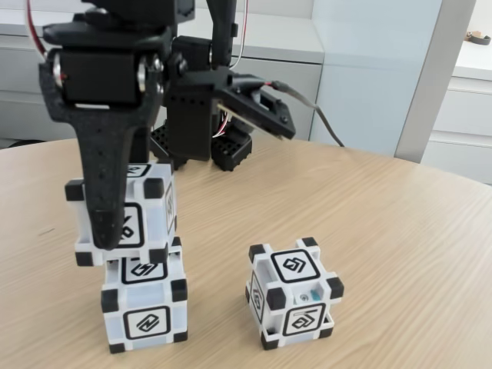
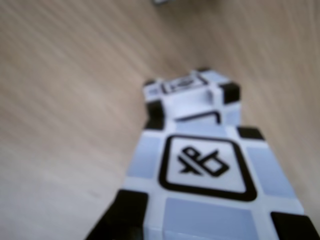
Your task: Stack cubes from left to right.
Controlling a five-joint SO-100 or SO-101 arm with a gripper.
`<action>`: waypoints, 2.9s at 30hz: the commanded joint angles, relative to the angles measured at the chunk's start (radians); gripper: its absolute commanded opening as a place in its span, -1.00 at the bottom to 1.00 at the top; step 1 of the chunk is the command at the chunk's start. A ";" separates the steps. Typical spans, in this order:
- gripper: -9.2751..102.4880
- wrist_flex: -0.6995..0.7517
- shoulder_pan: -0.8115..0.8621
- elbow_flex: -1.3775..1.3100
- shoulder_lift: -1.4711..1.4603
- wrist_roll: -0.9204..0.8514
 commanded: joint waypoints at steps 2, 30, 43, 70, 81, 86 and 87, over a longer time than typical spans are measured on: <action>-0.59 0.003 0.006 -0.023 0.005 -0.008; -0.16 0.006 -0.374 -0.023 0.049 0.112; -0.20 -0.015 -0.403 -0.058 -0.250 0.132; -0.83 -0.272 -0.417 -0.057 -0.331 0.141; -0.84 -0.112 -0.408 -0.057 0.106 0.097; -0.84 0.000 -0.399 -0.058 0.261 0.041; -0.84 0.020 -0.397 -0.058 0.284 0.032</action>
